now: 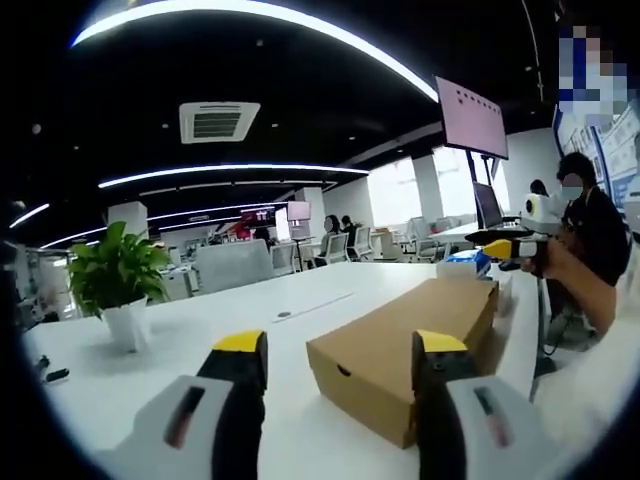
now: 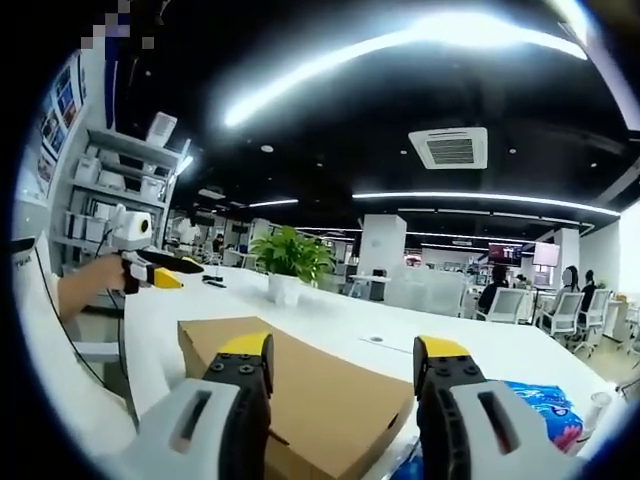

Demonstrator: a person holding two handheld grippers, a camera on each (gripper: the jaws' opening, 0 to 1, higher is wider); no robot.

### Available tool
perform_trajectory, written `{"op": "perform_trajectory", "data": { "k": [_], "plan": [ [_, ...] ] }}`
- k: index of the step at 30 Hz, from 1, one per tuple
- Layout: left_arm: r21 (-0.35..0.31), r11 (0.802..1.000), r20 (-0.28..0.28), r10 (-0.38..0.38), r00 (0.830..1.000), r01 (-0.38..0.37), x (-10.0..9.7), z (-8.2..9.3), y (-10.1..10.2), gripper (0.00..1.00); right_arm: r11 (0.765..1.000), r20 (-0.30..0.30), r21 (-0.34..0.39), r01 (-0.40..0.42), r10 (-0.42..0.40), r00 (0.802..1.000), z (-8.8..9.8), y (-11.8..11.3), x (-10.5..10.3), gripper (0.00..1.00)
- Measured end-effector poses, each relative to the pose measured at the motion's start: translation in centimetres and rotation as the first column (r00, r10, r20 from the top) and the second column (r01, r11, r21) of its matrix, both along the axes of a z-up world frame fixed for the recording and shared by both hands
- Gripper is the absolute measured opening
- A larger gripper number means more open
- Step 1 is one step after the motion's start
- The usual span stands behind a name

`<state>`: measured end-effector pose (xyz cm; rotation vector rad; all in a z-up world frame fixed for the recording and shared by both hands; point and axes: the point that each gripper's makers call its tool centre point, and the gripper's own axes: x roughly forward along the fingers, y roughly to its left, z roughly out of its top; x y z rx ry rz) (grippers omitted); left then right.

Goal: Operate the shoe box by opening the lid, removing the specified soft item, and placing it in the target area until the item is outside and the box remains undamaged.

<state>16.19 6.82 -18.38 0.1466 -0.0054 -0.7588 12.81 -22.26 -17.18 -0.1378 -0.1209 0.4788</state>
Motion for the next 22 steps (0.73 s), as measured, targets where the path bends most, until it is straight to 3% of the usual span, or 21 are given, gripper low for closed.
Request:
{"op": "perform_trajectory", "data": {
  "k": [5, 9, 16, 22],
  "plan": [
    [-0.009, 1.0, 0.003, -0.002, 1.0, 0.002, 0.0, 0.2, 0.1, 0.6, 1.0, -0.001, 0.004, 0.0, 0.0, 1.0, 0.0, -0.1, 0.0, 0.57],
    [-0.074, 0.997, -0.03, -0.016, 0.999, 0.014, -0.1, 0.7, 0.1, 0.62, 1.0, -0.003, 0.0, 0.001, -0.001, 1.0, -0.1, -0.1, 0.0, 0.57],
    [-0.085, 0.996, -0.023, -0.011, 1.0, 0.009, -0.2, 0.9, 0.2, 0.62, 1.0, -0.004, -0.01, 0.005, -0.005, 1.0, -0.3, -0.2, 0.0, 0.56],
    [-0.178, 0.984, -0.048, -0.04, 0.998, 0.031, -0.3, 1.7, 0.3, 0.62, 1.0, -0.002, -0.009, 0.006, -0.006, 1.0, -0.3, -0.3, -0.1, 0.56]
  ]
}}
